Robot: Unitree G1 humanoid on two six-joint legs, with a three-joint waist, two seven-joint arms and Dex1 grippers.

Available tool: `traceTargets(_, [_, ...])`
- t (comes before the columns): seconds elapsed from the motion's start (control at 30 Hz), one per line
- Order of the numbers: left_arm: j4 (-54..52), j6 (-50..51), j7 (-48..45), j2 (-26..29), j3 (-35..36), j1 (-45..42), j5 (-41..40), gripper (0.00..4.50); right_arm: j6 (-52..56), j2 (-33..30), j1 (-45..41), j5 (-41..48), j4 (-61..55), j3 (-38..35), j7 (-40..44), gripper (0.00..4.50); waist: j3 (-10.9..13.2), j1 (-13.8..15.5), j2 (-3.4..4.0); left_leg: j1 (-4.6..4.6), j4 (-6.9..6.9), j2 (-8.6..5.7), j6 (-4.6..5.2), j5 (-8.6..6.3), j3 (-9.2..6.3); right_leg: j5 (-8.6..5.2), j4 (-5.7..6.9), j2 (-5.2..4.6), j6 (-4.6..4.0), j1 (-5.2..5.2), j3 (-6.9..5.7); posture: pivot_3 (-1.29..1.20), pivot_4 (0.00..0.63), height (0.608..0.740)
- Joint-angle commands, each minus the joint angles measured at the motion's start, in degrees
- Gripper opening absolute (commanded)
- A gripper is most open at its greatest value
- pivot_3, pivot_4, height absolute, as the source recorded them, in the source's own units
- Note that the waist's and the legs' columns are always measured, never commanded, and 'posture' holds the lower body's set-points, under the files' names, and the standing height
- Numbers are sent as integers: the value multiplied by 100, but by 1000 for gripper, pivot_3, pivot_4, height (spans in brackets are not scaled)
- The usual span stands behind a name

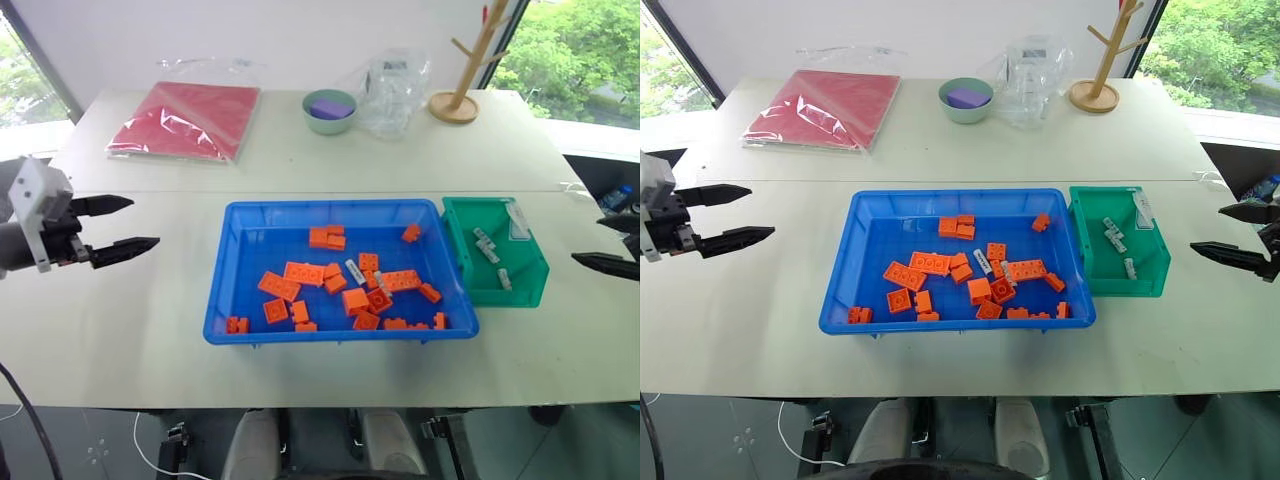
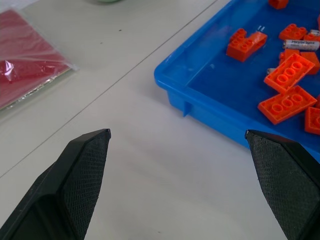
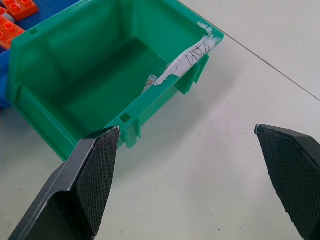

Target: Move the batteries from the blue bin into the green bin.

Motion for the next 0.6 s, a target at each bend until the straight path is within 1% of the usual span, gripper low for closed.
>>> traceTargets(0.03, [-219,5,60,106,181,14,-43,4500,-148,-4,-138,-24,77,-41,6,4454,0,0,0,0,0,0,0,0,0,0,0,0,0,0,0,0,150,736])
traceTargets(0.2, [-244,52,176,94,176,-35,-57,4500,-320,53,-255,-75,302,18,-69,4454,0,0,0,0,0,0,0,0,1,0,1,2,1,1,0,0,150,736])
traceTargets(0.33, [-227,156,170,117,186,-58,-109,4500,-153,67,-359,-54,459,48,-40,4454,0,0,0,1,1,-4,0,0,9,1,3,3,1,1,1,0,150,736])
traceTargets(0.5, [-268,124,236,100,139,-100,-46,4500,-435,88,-517,-224,697,150,-158,4454,0,-3,0,2,2,-7,0,1,12,1,3,4,1,2,0,0,150,736])
traceTargets(0.6, [-542,268,280,22,159,-102,-228,4500,-608,98,-761,-345,890,267,-156,4454,0,-7,0,2,2,-13,0,1,13,1,4,4,1,2,1,0,150,736])
